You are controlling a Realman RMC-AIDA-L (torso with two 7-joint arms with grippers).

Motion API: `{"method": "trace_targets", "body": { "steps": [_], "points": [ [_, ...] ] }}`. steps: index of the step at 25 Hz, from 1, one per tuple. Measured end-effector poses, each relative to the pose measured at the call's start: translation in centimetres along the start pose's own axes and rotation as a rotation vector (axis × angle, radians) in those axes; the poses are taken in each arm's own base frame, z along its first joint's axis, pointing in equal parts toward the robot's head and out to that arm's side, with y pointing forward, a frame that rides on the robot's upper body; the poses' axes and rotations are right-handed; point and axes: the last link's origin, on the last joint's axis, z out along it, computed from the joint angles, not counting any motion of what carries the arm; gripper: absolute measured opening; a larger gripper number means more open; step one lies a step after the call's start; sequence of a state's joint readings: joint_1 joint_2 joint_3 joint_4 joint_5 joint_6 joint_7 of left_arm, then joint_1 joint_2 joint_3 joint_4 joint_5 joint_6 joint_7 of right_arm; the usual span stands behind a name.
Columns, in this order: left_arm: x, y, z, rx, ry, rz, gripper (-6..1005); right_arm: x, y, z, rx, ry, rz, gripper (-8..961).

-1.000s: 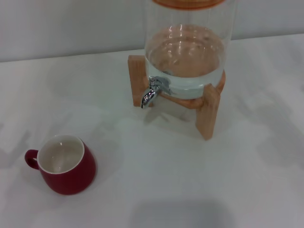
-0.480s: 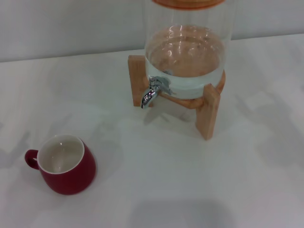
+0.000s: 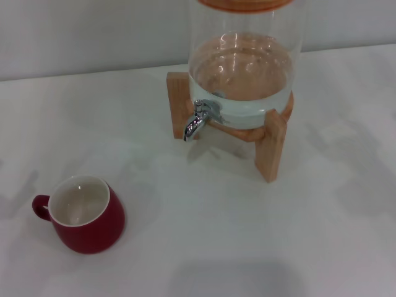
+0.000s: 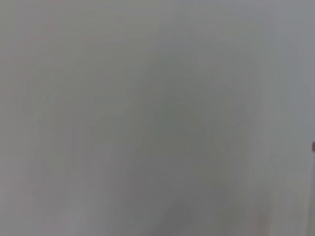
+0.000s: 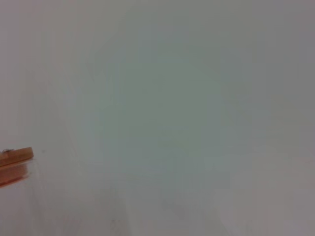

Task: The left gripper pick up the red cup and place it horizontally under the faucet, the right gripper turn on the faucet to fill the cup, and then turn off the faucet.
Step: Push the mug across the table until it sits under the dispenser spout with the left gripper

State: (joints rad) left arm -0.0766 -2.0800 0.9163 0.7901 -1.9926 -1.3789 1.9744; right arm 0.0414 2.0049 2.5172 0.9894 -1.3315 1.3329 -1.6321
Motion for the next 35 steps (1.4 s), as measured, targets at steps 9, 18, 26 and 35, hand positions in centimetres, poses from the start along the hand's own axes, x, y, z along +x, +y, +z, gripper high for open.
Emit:
{"method": "trace_targets", "body": {
  "steps": [9,18,26,35],
  "points": [
    [-0.7,0.5,-1.4,0.000,-0.018,-0.015,861,-0.4,-0.4,-0.2,0.017,-0.013,-0.004,722],
    [-2.3,1.4,-3.4,0.014,-0.045,-0.047,860,-0.3,-0.7,-0.4,0.033,-0.019,0.002,722],
    [-4.1,1.8,-3.9,0.036,-0.067,-0.063,860,-0.2,-0.7,-0.5,0.035,-0.016,0.003,722],
    [-5.6,1.6,-4.1,0.066,-0.099,-0.042,860,-0.2,-0.8,-0.7,0.039,-0.018,0.003,722]
  ]
}}
